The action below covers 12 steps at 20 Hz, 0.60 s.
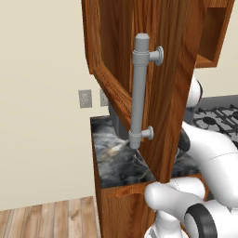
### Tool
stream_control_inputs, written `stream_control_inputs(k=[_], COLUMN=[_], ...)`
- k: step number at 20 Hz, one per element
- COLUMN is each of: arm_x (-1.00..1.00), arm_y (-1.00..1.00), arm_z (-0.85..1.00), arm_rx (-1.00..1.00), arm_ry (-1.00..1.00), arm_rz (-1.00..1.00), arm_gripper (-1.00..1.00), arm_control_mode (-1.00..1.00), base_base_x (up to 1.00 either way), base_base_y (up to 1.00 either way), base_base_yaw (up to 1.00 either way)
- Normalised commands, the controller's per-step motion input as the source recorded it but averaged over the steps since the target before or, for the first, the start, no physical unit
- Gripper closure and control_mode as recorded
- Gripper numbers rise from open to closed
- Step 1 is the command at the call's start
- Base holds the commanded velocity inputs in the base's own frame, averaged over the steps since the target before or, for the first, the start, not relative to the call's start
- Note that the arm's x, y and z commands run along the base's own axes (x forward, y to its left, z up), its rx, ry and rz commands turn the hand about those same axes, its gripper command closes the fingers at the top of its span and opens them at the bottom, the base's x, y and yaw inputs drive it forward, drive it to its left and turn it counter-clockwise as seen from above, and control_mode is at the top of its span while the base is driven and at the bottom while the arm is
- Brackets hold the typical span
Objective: Pick the kettle from the cabinet and place it on a stove burner. Then pick the pot from the counter and place it on another stove burner. Finally, turn both burners on.
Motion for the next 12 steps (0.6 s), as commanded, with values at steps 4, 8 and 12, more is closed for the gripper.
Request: stream_control_inputs(k=[4, 8, 12], arm_x=[0.00, 0.00, 0.00], arm_y=[0.00, 0.00, 0.00], arm_z=[0.27, 0.27, 0.26], arm_rx=[-0.03, -0.04, -0.03], arm_ry=[-0.12, -0.14, -0.16], arm_rz=[0.00, 0.00, 0.00], arm_gripper=[-1.00, -1.00, -1.00], arm_control_mode=[-1.00, -1.00, -1.00], base_base_x=[0.00, 0.00, 0.00], base_base_y=[0.00, 0.00, 0.00], base_base_yaw=[0.00, 0.00, 0.00])
